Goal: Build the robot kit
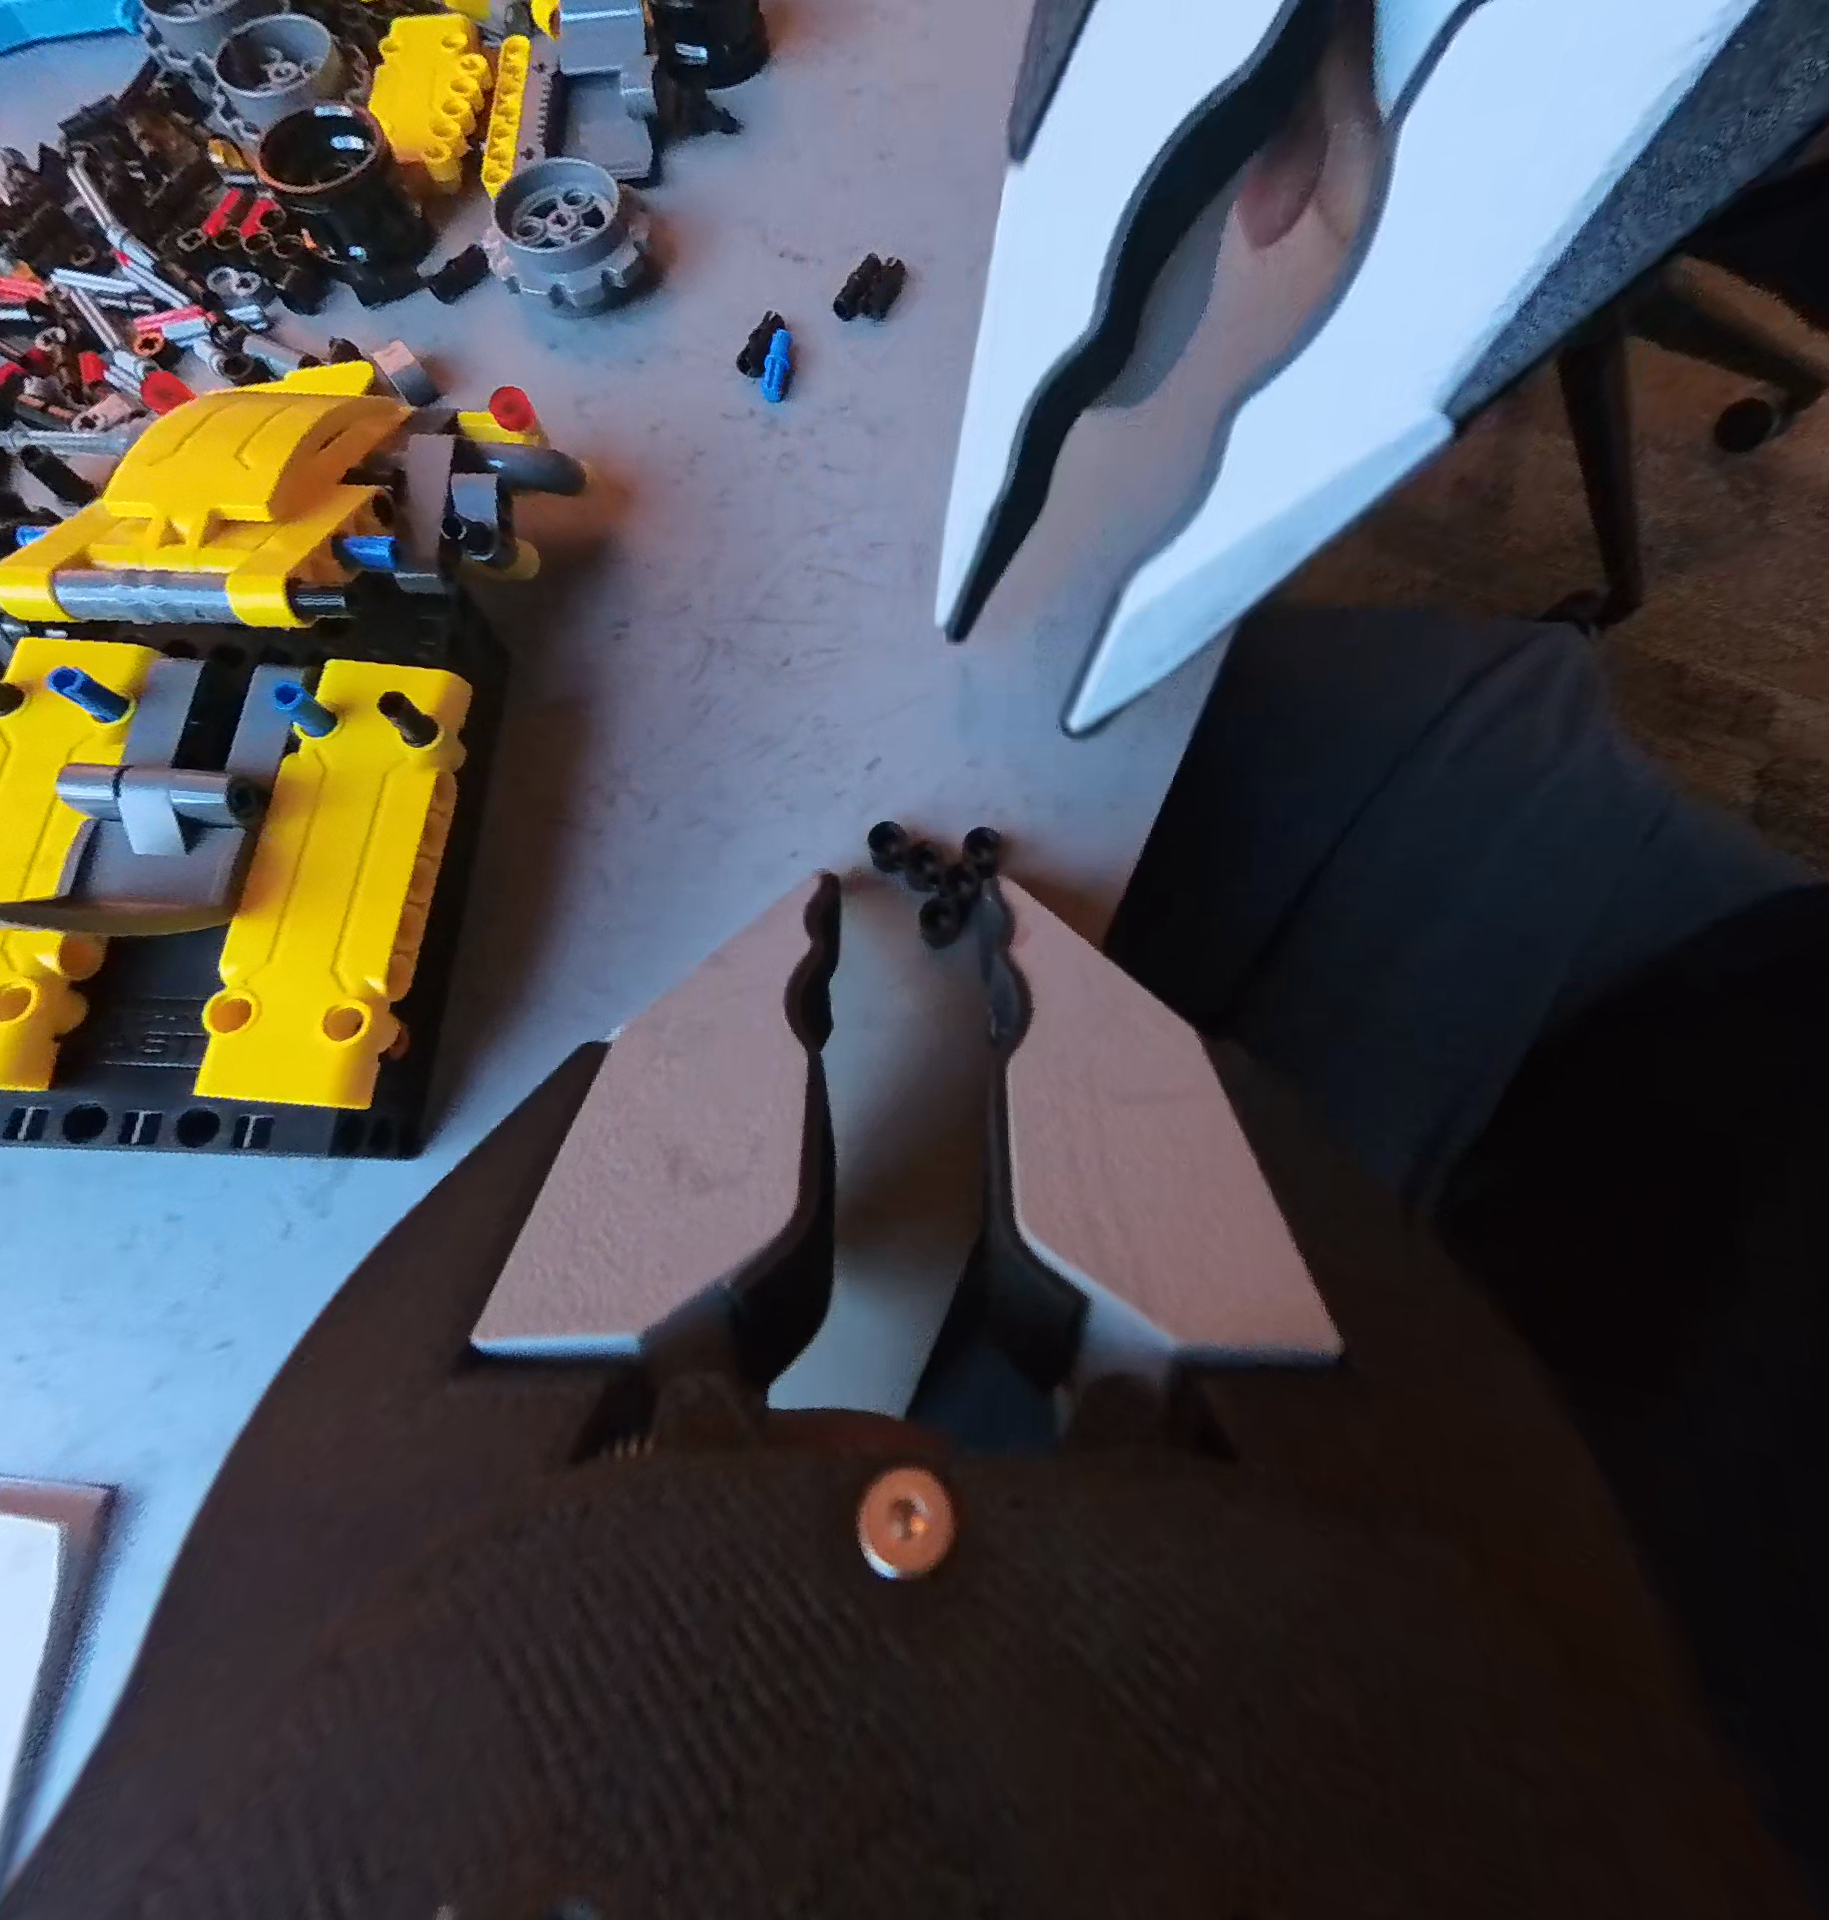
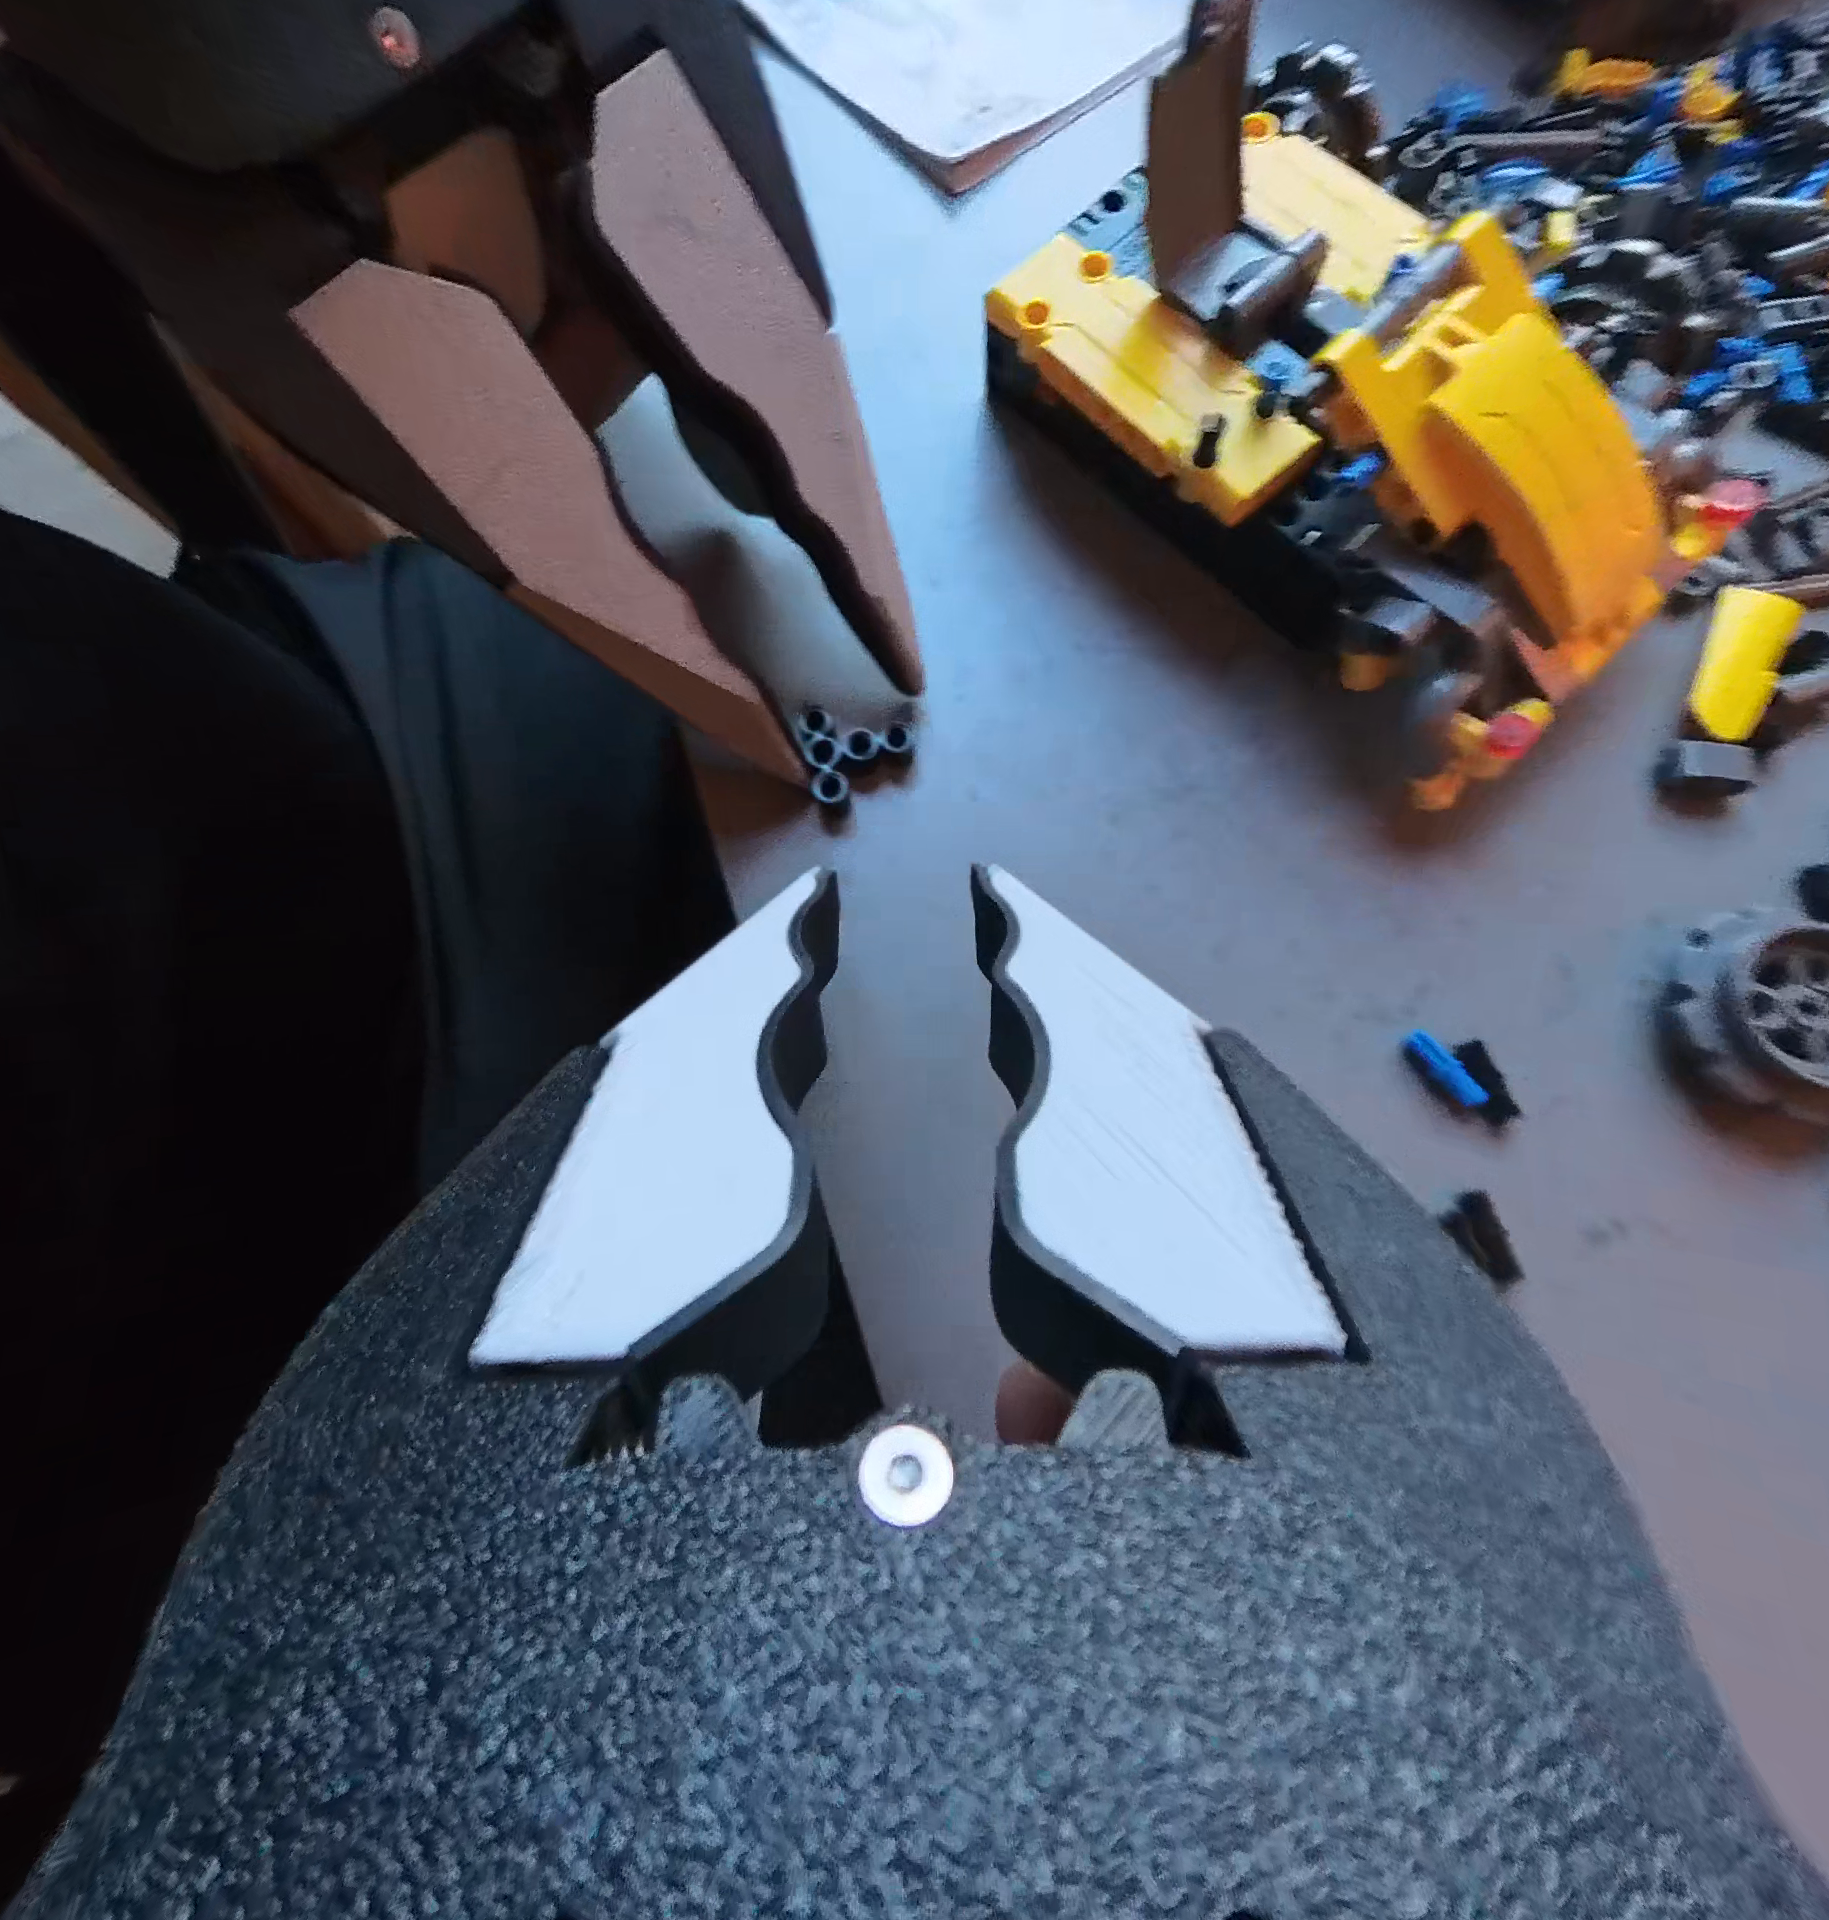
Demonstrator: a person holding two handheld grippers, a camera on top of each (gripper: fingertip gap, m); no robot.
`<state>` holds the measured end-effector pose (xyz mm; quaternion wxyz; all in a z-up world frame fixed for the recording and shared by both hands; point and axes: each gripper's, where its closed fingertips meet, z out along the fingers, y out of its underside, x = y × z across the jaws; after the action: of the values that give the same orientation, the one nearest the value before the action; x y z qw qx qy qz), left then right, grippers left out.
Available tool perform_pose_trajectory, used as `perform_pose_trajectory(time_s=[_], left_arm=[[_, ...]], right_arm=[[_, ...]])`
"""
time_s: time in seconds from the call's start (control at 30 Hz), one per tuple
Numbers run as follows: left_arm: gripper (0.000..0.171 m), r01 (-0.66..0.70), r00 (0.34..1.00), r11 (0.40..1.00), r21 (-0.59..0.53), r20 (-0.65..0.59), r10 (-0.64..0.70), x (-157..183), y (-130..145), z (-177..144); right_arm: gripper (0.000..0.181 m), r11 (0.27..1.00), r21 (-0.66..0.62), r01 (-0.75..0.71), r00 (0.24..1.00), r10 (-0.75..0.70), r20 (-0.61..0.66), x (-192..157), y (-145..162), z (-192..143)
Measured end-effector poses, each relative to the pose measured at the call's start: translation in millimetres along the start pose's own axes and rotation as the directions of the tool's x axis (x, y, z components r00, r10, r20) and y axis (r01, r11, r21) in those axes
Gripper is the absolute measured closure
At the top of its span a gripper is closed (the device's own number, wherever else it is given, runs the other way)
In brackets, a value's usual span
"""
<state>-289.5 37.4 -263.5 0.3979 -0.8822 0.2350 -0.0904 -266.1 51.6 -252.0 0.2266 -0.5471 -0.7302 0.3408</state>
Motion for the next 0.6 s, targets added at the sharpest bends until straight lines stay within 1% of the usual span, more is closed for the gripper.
perform_pose_trajectory(time_s=[0.17,0.3,0.37,0.4,0.47,0.53,0.6], left_arm=[[0.145,-0.068,0.997,0.998,-0.005,-0.024,0.068,-3.9,4.6,-5.9],[0.139,-0.09,0.996,0.996,-0.014,-0.004,0.09,-16.6,8.3,-10.6],[0.139,-0.079,0.996,0.997,-0.017,0.025,0.08,-26.6,9.1,-11.5],[0.139,-0.062,0.998,0.998,-0.021,0.029,0.062,-29.8,9.5,-11.3],[0.139,-0.038,0.999,0.999,-0.026,0.018,0.038,-31.0,10.3,-11.5],[0.138,-0.045,0.998,0.999,-0.029,0.036,0.046,-33.3,13.0,-15.2],[0.136,-0.041,0.998,0.999,-0.029,0.041,0.043,-32.9,18.2,-21.7]], right_arm=[[0.152,0.998,-0.066,0.012,0.996,-0.006,0.093,-16.0,0.0,20.1],[0.155,0.999,-0.041,0.016,0.984,-0.008,0.18,-36.3,-8.5,28.5],[0.155,0.999,-0.037,0.025,0.982,-0.017,0.186,-41.7,-11.1,31.5],[0.156,0.999,-0.041,0.023,0.987,-0.016,0.161,-38.6,-11.1,31.8],[0.157,0.999,-0.048,-0.003,0.99,0.01,0.142,-33.6,-10.0,26.5],[0.157,1.0,-0.015,-0.022,0.989,0.024,0.144,-32.7,-12.5,12.7],[0.157,1.0,0.007,-0.022,0.994,0.022,0.105,-27.0,-10.9,-4.0]])
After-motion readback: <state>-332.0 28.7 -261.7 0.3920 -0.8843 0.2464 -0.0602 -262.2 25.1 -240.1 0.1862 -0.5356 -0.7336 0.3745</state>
